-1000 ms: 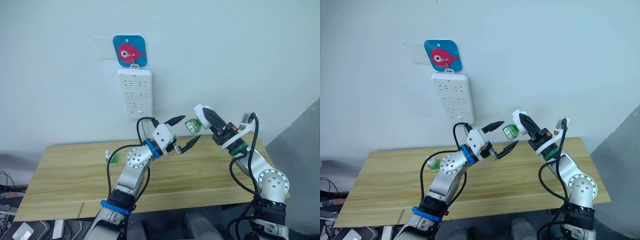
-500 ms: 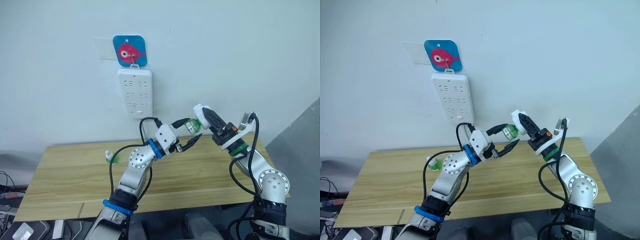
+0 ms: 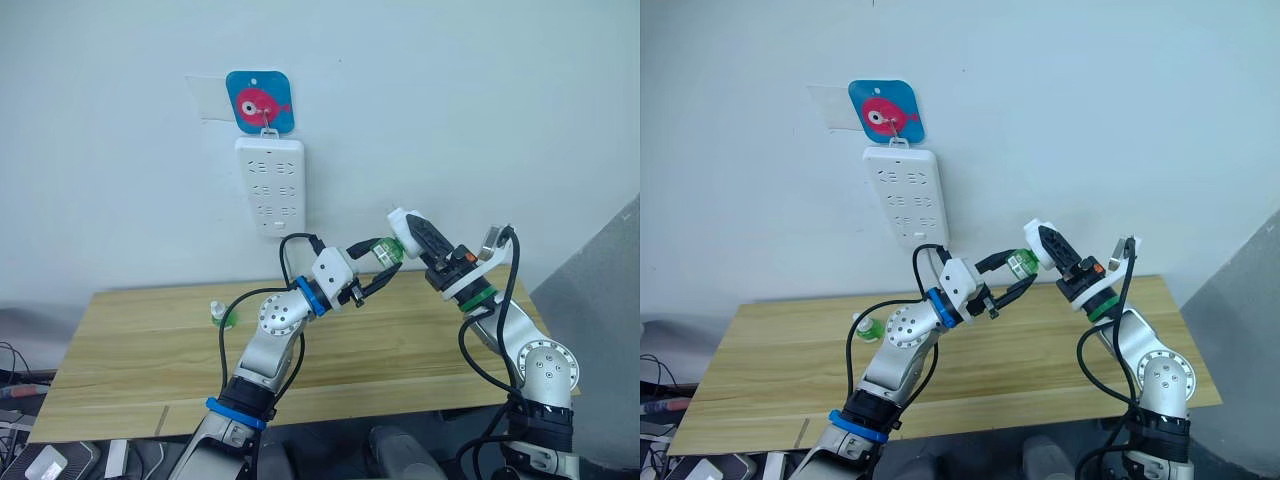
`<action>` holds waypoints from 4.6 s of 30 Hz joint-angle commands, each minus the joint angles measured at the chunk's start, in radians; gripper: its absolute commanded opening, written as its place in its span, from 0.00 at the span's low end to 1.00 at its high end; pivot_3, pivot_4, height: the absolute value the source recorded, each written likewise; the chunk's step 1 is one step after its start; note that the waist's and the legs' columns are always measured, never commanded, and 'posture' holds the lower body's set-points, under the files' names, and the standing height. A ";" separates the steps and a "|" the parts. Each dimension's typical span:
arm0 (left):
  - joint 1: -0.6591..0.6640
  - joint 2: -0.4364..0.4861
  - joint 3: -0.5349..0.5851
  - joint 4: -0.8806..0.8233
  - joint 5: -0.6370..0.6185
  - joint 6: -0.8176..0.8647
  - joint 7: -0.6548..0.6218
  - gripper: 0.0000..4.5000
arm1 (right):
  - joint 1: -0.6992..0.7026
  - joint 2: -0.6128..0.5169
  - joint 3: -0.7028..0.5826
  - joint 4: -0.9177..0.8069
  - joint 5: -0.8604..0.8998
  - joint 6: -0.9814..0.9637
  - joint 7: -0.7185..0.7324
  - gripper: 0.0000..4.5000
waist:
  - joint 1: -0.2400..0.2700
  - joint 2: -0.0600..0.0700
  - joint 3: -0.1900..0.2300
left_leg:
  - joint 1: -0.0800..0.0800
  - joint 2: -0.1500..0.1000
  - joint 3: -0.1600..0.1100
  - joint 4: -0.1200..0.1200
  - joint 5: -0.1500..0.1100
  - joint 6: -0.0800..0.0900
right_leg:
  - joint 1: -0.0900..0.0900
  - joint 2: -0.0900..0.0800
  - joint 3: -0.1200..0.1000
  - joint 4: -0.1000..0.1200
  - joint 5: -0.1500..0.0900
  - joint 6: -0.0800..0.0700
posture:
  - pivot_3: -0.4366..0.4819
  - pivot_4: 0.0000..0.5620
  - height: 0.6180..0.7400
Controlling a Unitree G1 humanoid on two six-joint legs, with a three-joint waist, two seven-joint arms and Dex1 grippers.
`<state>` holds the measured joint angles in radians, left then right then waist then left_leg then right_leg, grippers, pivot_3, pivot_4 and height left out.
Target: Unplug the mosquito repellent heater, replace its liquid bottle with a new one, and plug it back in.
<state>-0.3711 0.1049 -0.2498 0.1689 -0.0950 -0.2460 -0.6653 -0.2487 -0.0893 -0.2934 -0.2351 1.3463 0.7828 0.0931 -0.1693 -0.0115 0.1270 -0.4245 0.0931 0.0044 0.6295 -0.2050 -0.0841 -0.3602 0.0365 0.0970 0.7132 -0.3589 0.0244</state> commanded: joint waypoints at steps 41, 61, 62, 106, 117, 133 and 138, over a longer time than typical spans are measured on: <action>0.025 0.081 -0.031 -0.030 -0.054 -0.060 -0.198 0.50 | -0.132 -0.558 0.073 0.232 0.221 0.525 0.360 0.99 | -0.002 0.000 0.000 | 0.009 -0.001 0.001 0.000 0.000 0.001 | 0.008 0.000 0.000 -0.001 0.000 0.000 | 0.29 0.15 1.00; 0.018 0.162 -0.121 0.030 0.034 -0.291 -0.276 0.50 | -0.335 -0.607 0.137 0.440 0.182 0.787 0.447 0.99 | 0.007 0.000 0.000 | 0.007 -0.001 0.000 0.000 -0.001 0.001 | 0.008 0.000 0.001 -0.005 0.000 0.000 | 0.33 0.14 1.00; 0.018 0.164 -0.123 0.032 0.034 -0.292 -0.277 0.50 | -0.340 -0.606 0.135 0.445 0.177 0.790 0.449 0.99 | 0.007 0.000 0.000 | 0.007 -0.001 0.000 0.000 -0.001 0.001 | 0.008 0.000 0.001 -0.005 0.000 0.000 | 0.33 0.15 1.00; -0.022 0.166 -0.075 -0.093 -0.346 0.354 -0.340 0.50 | -0.307 -0.632 0.110 0.377 0.067 0.829 0.537 0.67 | 0.006 0.000 0.000 | 0.007 -0.001 0.000 0.000 -0.001 0.001 | 0.008 0.000 0.000 -0.005 0.000 0.001 | 0.32 0.17 1.00; -0.167 0.237 0.106 -0.079 -0.913 1.378 -0.313 0.58 | -0.306 -0.627 0.129 0.355 0.020 0.828 0.603 0.67 | 0.004 -0.001 0.001 | 0.006 -0.001 -0.003 0.000 -0.002 0.003 | 0.008 0.002 -0.003 -0.007 -0.003 0.006 | 0.33 0.18 1.00; -0.111 0.491 0.049 -0.300 -0.598 1.016 -0.572 1.00 | -0.341 -0.608 0.085 0.452 -0.013 0.827 0.584 0.67 | 0.008 -0.002 0.002 | 0.006 0.000 -0.001 -0.003 -0.002 0.002 | 0.009 0.002 0.000 -0.012 -0.001 0.002 | 0.34 0.19 1.00; -0.013 0.438 0.016 -0.295 -0.226 0.334 -0.480 1.00 | -0.375 -0.592 0.070 0.488 -0.033 0.831 0.580 0.67 | 0.033 -0.002 0.002 | 0.007 0.000 0.003 -0.004 -0.001 0.000 | 0.010 0.001 0.001 -0.016 0.000 0.000 | 0.35 0.19 1.00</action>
<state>-0.3772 0.5572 -0.2388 -0.1166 -0.4171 0.2972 -1.1843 -0.6008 -0.6815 -0.1879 0.2571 1.3003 1.6065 0.6691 -0.1365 -0.0135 0.1295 -0.4183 0.0939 0.0081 0.6255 -0.2064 -0.0842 -0.3504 0.0366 0.0983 0.6966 -0.3591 0.0246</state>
